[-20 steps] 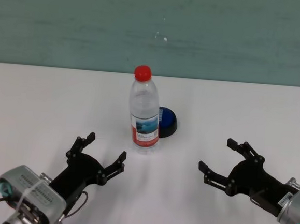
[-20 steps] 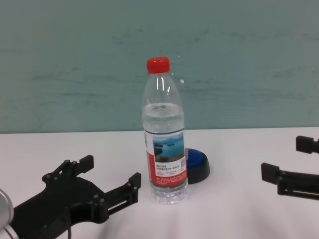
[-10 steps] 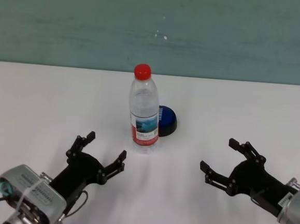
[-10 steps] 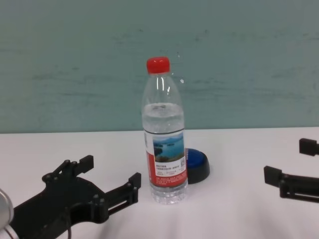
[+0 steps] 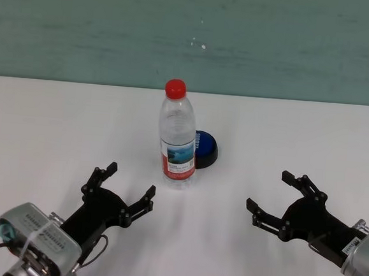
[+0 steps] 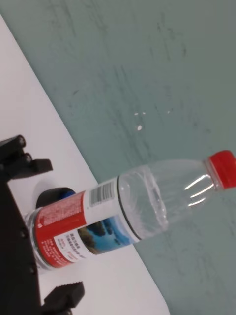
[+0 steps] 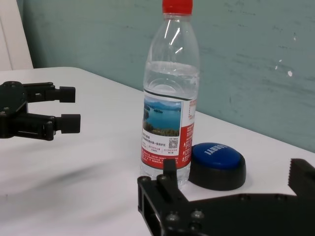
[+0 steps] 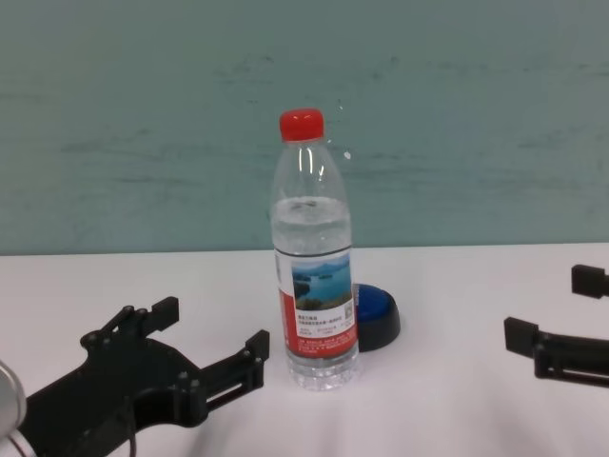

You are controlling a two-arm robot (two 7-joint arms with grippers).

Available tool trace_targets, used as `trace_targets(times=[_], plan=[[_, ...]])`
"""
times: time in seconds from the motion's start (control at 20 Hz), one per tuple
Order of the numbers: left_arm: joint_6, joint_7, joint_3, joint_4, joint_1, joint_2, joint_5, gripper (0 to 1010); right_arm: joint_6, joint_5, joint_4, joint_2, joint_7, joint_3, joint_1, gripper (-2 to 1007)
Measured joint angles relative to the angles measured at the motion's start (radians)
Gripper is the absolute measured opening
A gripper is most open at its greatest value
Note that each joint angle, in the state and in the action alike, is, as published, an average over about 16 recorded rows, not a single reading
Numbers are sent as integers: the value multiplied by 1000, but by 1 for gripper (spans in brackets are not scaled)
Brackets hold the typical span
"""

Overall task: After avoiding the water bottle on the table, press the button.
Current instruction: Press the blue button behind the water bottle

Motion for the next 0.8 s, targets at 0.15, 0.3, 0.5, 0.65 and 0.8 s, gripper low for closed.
trace_targets(times=[0.15, 0.3, 0.5, 0.65, 0.8], plan=[[0, 0, 0, 0, 0, 0, 0, 1000, 2, -2, 7, -4, 4, -7, 18, 1003], [0, 0, 0, 0, 0, 0, 0, 1000, 6, -5, 19, -11, 9, -16, 45, 1003], [0, 0, 0, 0, 0, 0, 0, 1000, 14, -10, 43, -23, 18, -33, 97, 1003], [0, 0, 0, 0, 0, 0, 0, 1000, 22, -13, 70, -35, 28, -50, 147, 1003], [0, 0, 0, 0, 0, 0, 0, 1000, 30, -16, 101, -45, 38, -67, 199, 1003]])
